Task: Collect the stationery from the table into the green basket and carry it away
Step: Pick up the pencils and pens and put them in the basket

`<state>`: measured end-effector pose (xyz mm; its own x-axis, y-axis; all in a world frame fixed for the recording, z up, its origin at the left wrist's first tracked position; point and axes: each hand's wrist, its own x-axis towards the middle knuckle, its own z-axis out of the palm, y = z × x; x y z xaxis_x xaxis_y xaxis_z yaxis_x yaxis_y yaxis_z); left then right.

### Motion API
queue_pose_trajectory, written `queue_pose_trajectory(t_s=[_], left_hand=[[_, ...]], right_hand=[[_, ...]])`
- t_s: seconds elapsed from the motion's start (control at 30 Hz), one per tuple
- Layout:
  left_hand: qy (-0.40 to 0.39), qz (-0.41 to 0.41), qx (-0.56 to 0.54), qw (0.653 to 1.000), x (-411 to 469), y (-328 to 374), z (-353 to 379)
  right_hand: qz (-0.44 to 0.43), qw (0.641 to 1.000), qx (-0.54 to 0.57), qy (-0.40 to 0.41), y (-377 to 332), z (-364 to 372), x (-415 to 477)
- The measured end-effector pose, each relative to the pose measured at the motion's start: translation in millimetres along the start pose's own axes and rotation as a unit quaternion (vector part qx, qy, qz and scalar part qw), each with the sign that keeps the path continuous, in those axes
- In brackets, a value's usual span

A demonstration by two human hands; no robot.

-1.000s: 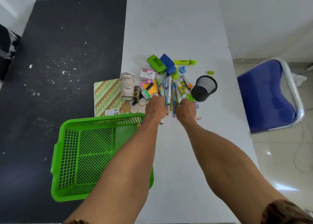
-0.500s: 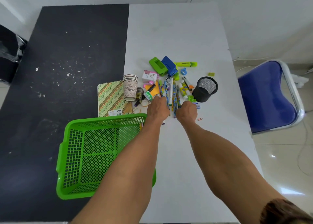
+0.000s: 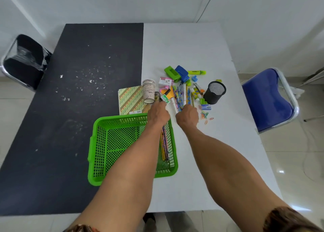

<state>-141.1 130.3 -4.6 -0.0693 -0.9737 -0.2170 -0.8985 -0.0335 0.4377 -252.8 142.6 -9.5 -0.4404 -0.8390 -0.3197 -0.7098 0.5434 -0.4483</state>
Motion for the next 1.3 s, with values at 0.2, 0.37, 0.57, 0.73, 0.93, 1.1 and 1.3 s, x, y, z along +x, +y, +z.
queue_pose_trajectory(t_s=[0.2,0.37,0.57,0.73,0.93,1.1,1.3], left_hand=[[0.009,-0.011,0.003,1.000,-43,-45,-22],[-0.010,-0.038,0.007,0.999,-65,-75,-23],[-0.020,-0.055,-0.005,0.998,-75,-97,-14],[-0.021,-0.058,-0.005,0.998,-78,-110,-5],[-0.025,-0.044,-0.015,0.999,-77,-117,2],[-0.027,-0.045,-0.012,0.999,-74,-117,4],[-0.019,-0.039,-0.013,0.999,-65,-105,-6]], right_hand=[[-0.062,0.998,0.025,0.014,-20,20,-64],[-0.151,0.988,-0.024,-0.009,-24,46,-104],[-0.175,0.971,-0.159,-0.038,-6,76,-125],[-0.130,0.974,-0.184,-0.027,5,89,-126],[-0.124,0.966,-0.224,-0.038,8,91,-120],[-0.112,0.967,-0.224,-0.049,9,91,-119],[-0.166,0.978,-0.123,-0.015,-8,79,-117]])
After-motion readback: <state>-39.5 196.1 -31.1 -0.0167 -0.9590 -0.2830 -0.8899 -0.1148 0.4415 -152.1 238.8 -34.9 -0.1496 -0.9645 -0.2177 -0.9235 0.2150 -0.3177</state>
